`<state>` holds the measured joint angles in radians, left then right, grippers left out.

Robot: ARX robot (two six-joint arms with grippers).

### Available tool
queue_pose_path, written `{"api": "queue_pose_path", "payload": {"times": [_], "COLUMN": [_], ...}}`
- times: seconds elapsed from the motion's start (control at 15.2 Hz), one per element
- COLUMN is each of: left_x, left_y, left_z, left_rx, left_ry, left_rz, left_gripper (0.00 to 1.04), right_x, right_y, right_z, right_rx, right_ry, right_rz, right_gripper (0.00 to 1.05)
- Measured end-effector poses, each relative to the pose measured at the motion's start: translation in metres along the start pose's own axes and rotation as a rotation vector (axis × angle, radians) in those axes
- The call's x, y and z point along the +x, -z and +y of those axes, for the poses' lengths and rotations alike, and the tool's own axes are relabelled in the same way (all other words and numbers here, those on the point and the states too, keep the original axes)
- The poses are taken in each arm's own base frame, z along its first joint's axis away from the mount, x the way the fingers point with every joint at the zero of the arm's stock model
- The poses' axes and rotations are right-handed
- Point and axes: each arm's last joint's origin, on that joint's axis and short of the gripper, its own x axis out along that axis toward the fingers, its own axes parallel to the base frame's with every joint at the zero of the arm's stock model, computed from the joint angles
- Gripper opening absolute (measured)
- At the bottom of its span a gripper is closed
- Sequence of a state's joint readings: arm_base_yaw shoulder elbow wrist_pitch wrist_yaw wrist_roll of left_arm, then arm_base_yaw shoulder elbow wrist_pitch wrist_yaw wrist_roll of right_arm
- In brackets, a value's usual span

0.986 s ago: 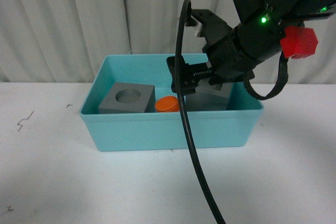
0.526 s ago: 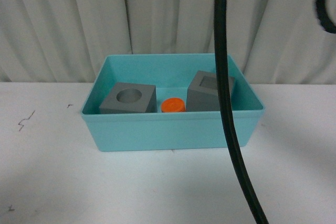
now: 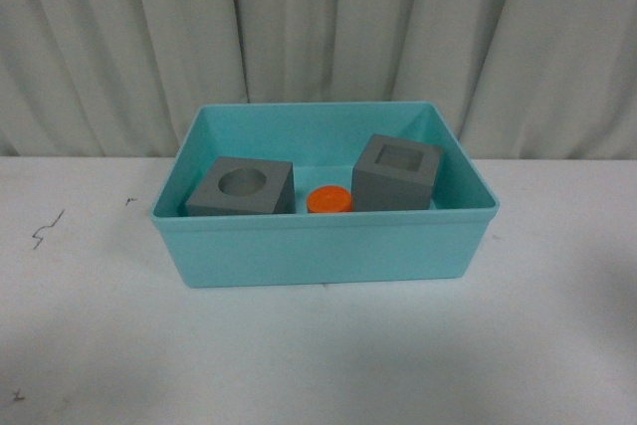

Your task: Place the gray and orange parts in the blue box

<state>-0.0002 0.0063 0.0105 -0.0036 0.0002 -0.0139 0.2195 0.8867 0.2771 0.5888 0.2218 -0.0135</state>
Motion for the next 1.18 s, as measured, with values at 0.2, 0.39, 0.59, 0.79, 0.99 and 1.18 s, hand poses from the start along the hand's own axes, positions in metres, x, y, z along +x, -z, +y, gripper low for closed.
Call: {"api": "queue_pose_path", "payload": {"times": [0.2,0.39,0.59,0.79,0.99,1.18], "left_x": [0.000,0.000,0.000,0.000,0.000,0.000], "left_y": [0.000,0.000,0.000,0.000,0.000,0.000], "left_z": [0.000,0.000,0.000,0.000,0.000,0.000], "left_rx": [0.000,0.000,0.000,0.000,0.000,0.000], "left_ry": [0.000,0.000,-0.002,0.000,0.000,0.000], "left_rz": [0.000,0.000,0.000,0.000,0.000,0.000], "left_gripper": [0.98,0.98,0.98,0.98,0.98,0.98], "right_x": [-0.019,-0.032,-0.043,-0.047,-0.050,-0.056], "right_y": [0.013,0.027,0.034,0.038,0.039,0.044], "right_z": [-0.014,-0.021,-0.035,-0.033,-0.033,-0.033], "right_rx": [0.006,0.005,0.007,0.007,0.007,0.007], "right_ry": [0.005,0.002,0.019,0.000,0.000,0.001], "right_rz": [-0.024,-0.012,-0.016,-0.015,-0.016,-0.047], "right_gripper": [0.02,0.02,0.02,0.02,0.02,0.02]}}
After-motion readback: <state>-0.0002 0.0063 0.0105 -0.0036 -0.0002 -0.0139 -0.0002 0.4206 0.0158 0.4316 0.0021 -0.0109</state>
